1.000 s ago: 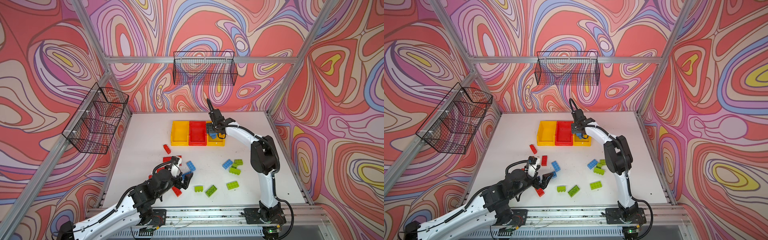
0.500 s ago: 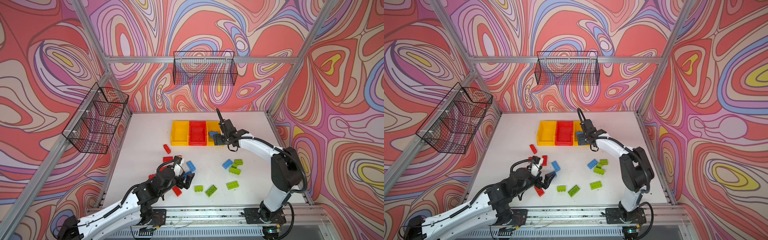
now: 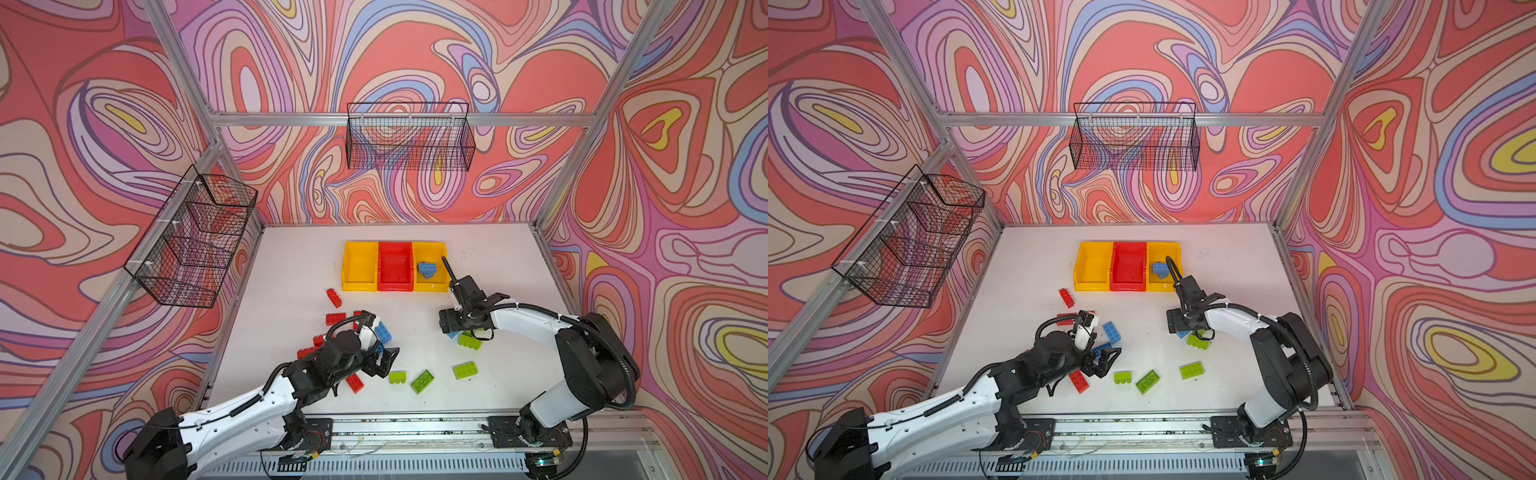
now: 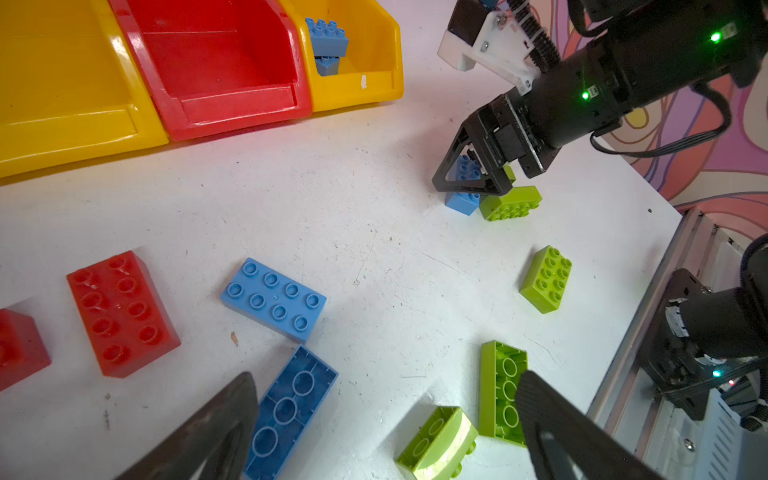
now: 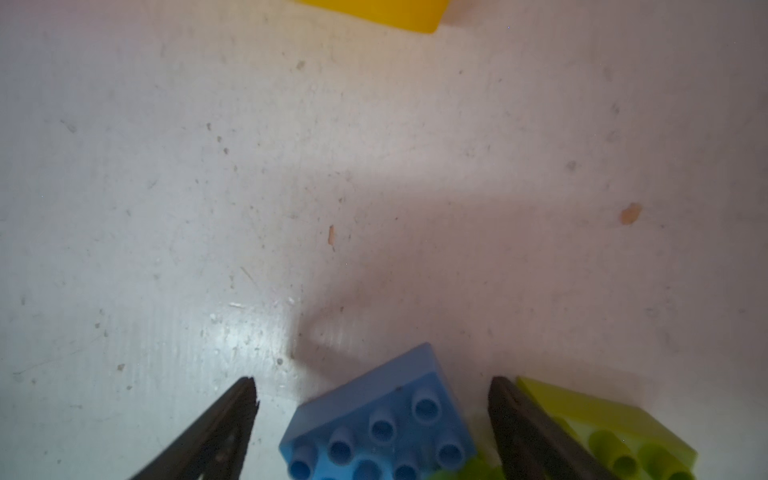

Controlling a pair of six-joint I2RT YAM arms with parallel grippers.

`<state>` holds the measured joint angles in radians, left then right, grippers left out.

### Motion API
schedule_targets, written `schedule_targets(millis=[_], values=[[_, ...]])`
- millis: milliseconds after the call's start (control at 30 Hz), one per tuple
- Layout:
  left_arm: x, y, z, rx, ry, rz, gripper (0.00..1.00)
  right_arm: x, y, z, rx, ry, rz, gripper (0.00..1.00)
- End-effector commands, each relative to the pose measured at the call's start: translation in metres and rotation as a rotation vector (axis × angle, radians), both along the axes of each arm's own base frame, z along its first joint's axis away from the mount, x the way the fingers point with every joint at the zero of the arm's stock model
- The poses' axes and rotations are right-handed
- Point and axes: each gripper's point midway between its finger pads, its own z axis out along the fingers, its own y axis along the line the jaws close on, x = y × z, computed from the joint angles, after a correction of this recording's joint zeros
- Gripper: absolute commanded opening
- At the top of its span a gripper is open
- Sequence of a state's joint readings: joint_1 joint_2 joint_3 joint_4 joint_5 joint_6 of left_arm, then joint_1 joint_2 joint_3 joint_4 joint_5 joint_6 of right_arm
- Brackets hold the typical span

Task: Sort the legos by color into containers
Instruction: 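Grasp a third blue brick beside the green bricks with the right gripper, then place the blue brick into the yellow bin and release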

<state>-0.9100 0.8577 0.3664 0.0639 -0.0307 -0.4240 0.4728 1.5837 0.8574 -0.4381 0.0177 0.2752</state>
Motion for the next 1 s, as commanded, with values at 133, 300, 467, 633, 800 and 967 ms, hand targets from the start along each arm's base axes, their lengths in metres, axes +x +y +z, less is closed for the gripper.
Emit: schedule_targets(millis=[133,300,467,633,800,967], values=[[-0.001,0.005,0.015,-0.060,-0.033,0.024,1.00,-0.011,0.012,0.001,0.048,0.012,0.036,0.90],[-0.003,0.010,0.016,-0.060,-0.044,0.030,1.00,-0.023,0.010,-0.004,0.020,0.040,0.033,0.89],[-0.003,0.012,0.015,-0.054,-0.050,0.035,1.00,-0.030,0.010,-0.006,0.007,0.048,0.028,0.84],[-0.004,0.013,0.013,-0.056,-0.041,0.035,1.00,-0.028,0.008,-0.012,-0.029,0.052,0.003,0.70],[-0.008,0.020,0.012,-0.055,-0.039,0.045,1.00,-0.021,0.009,-0.010,-0.043,0.038,-0.017,0.57],[-0.010,0.031,0.014,-0.055,-0.053,0.073,1.00,-0.001,0.016,0.025,-0.005,-0.056,-0.038,0.54]])
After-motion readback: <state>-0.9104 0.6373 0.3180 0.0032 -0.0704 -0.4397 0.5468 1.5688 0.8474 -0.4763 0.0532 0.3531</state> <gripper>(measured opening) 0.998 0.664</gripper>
